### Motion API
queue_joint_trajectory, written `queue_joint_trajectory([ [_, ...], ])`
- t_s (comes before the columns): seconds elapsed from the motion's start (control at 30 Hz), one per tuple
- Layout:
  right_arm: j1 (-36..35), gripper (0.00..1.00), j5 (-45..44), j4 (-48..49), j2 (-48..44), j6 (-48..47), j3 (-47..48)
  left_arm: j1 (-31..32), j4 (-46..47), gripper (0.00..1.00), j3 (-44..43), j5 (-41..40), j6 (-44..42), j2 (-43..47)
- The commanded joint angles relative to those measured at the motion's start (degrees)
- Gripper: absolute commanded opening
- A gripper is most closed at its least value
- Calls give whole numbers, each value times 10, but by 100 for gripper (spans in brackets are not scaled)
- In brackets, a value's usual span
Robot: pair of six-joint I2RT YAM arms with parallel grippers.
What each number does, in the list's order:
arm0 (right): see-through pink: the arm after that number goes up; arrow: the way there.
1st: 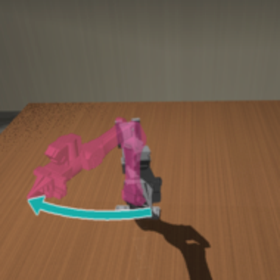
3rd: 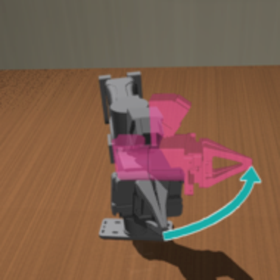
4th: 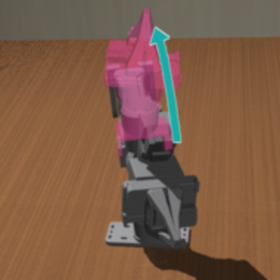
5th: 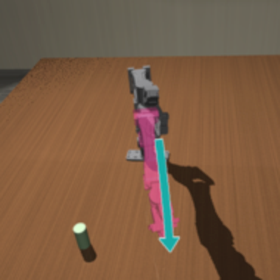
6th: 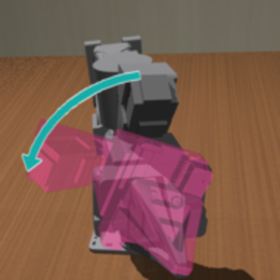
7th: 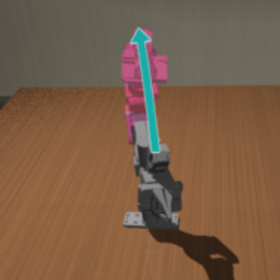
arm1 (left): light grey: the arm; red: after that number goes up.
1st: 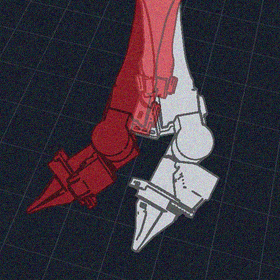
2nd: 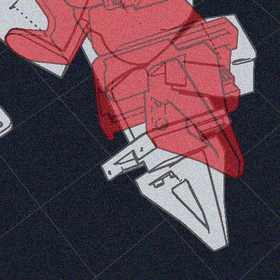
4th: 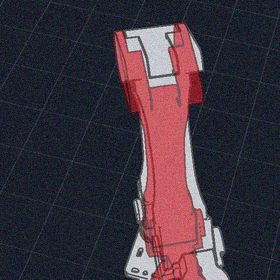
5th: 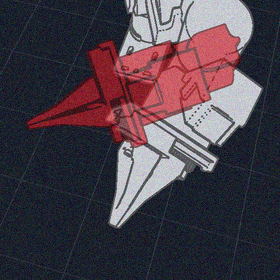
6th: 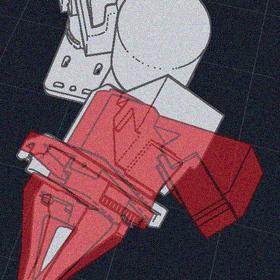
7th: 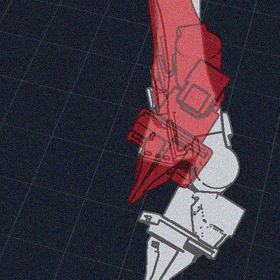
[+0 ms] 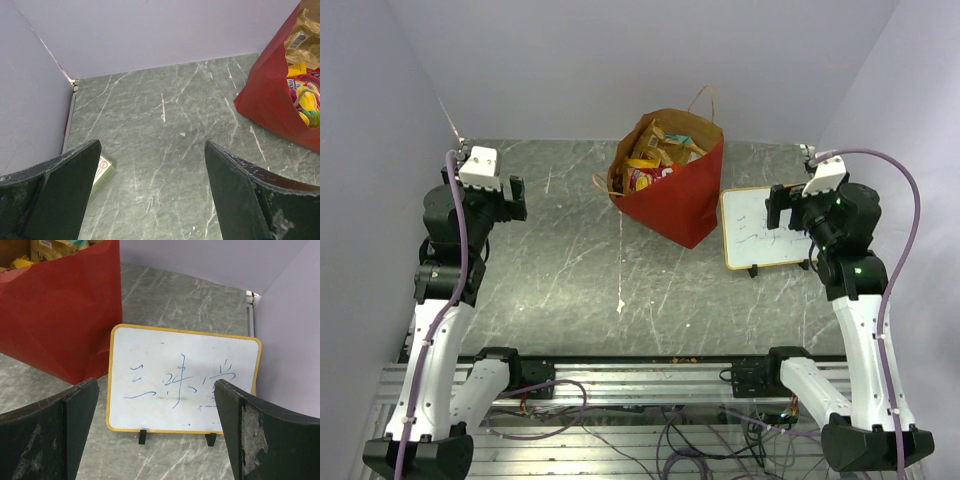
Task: Place the snacks into the paper bag
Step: Reset both arms
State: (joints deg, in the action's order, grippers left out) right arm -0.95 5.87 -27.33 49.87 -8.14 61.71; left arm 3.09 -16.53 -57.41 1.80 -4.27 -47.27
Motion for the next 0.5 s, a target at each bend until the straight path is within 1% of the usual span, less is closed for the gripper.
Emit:
queue_joint_trajectory([
  [0.0,12,100,6,3,-17,4,15,-12,-3,96,4,21,-1,17],
  [0.23,16,100,9,3,-30,3,-7,-13,0,96,14,27,0,15],
  [0.47,20,100,11,0,-34,-3,-7,-14,-6,96,8,26,0,15],
])
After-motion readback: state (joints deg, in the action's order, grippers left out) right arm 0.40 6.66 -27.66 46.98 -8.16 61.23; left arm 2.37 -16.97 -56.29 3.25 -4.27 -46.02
